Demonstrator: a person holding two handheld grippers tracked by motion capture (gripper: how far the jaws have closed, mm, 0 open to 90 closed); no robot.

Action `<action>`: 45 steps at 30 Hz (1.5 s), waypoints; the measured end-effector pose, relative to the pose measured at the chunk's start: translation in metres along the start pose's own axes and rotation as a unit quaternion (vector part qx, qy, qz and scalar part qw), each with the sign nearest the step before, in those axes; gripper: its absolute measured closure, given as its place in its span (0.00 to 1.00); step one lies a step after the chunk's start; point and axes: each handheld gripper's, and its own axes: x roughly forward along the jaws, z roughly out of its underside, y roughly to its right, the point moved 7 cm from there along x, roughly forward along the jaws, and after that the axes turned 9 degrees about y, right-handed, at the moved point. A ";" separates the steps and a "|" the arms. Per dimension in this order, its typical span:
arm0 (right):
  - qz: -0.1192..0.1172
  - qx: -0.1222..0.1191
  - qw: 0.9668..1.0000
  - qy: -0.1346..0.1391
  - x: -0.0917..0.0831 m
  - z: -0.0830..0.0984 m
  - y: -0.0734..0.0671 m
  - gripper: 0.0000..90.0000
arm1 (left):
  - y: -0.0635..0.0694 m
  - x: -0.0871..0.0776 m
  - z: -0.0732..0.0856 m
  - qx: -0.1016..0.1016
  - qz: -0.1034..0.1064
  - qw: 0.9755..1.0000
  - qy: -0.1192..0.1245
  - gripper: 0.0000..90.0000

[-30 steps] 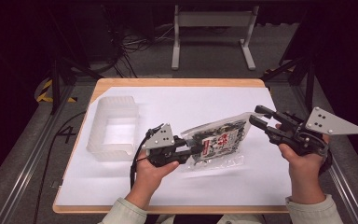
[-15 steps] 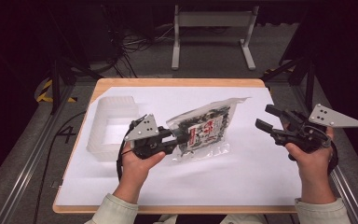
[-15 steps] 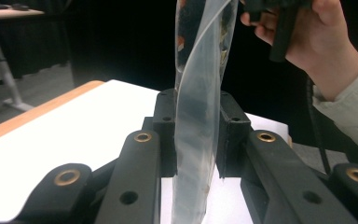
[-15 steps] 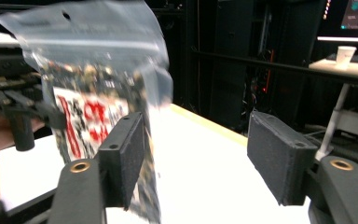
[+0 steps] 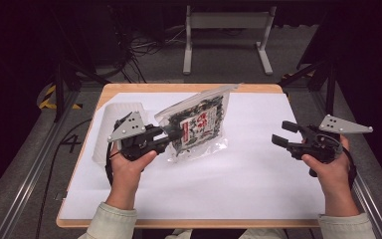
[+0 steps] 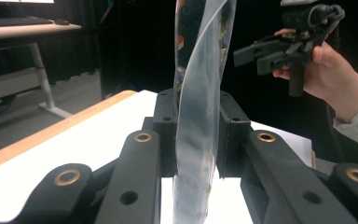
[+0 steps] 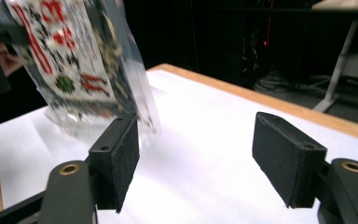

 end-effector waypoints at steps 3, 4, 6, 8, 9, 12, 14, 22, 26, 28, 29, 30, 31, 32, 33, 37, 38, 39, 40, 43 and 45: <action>0.004 0.004 1.000 -0.011 0.001 0.007 0.002 0.36 | -0.005 -0.007 -0.005 0.008 -0.007 1.000 0.001 0.82; 0.005 0.004 1.000 -0.014 0.001 0.008 0.003 0.36 | -0.006 -0.009 -0.007 0.011 -0.010 1.000 0.003 0.82; 0.007 0.008 1.000 -0.018 0.001 0.012 0.004 0.36 | -0.010 -0.013 -0.010 0.014 -0.017 1.000 0.004 0.82; 0.009 0.010 1.000 -0.022 0.002 0.015 0.004 0.36 | -0.013 -0.018 -0.012 0.015 -0.022 1.000 0.004 0.82; 0.009 0.011 1.000 -0.025 0.002 0.017 0.004 0.36 | -0.015 -0.021 -0.013 0.015 -0.026 1.000 0.005 0.82; 0.009 0.013 0.999 -0.031 0.003 0.020 0.004 0.36 | -0.021 -0.027 -0.015 0.017 -0.035 0.999 0.006 0.82; 0.009 0.014 0.999 -0.034 0.004 0.022 0.004 0.36 | -0.024 -0.030 -0.016 0.018 -0.041 0.999 0.008 0.82; 0.009 0.020 0.999 -0.042 0.008 0.027 0.005 0.37 | -0.034 -0.038 -0.017 0.020 -0.062 0.998 0.009 0.82; 0.010 0.022 0.999 -0.044 0.009 0.029 0.005 0.37 | -0.039 -0.042 -0.016 0.019 -0.070 0.997 0.010 0.82; 0.009 0.023 0.999 -0.046 0.009 0.030 0.005 0.37 | -0.045 -0.047 -0.016 0.017 -0.078 0.997 0.018 0.82; 0.009 0.023 0.999 -0.046 0.009 0.030 0.005 0.37 | -0.045 -0.047 -0.016 0.017 -0.078 0.997 0.018 0.82; 0.009 0.024 0.999 -0.046 0.009 0.030 0.005 0.37 | -0.047 -0.049 -0.016 0.018 -0.081 0.996 0.018 0.82; 0.009 0.024 0.999 -0.046 0.009 0.030 0.005 0.37 | -0.049 -0.051 -0.016 0.018 -0.086 0.996 0.021 0.82; 0.009 0.024 0.999 -0.046 0.009 0.031 0.006 0.37 | -0.051 -0.053 -0.016 0.016 -0.091 0.995 0.023 0.83; 0.009 0.023 0.999 -0.047 0.010 0.031 0.006 0.37 | -0.054 -0.055 -0.016 0.016 -0.095 0.995 0.023 0.82; 0.009 0.027 0.998 -0.048 0.010 0.032 0.007 0.37 | -0.062 -0.065 -0.015 0.019 -0.111 0.993 0.028 0.83; 0.008 0.027 0.998 -0.048 0.011 0.032 0.007 0.37 | -0.065 -0.070 -0.014 0.020 -0.117 0.992 0.029 0.83; 0.008 0.027 0.998 -0.048 0.011 0.032 0.007 0.37 | -0.065 -0.070 -0.014 0.020 -0.117 0.992 0.029 0.83; 0.007 0.028 0.998 -0.048 0.011 0.032 0.006 0.37 | -0.067 -0.072 -0.014 0.021 -0.121 0.992 0.031 0.83; 0.006 0.027 0.998 -0.049 0.014 0.032 0.007 0.37 | -0.072 -0.080 -0.012 0.023 -0.134 0.990 0.033 0.83; 0.005 0.028 0.998 -0.050 0.015 0.032 0.007 0.37 | -0.075 -0.084 -0.012 0.024 -0.142 0.989 0.034 0.83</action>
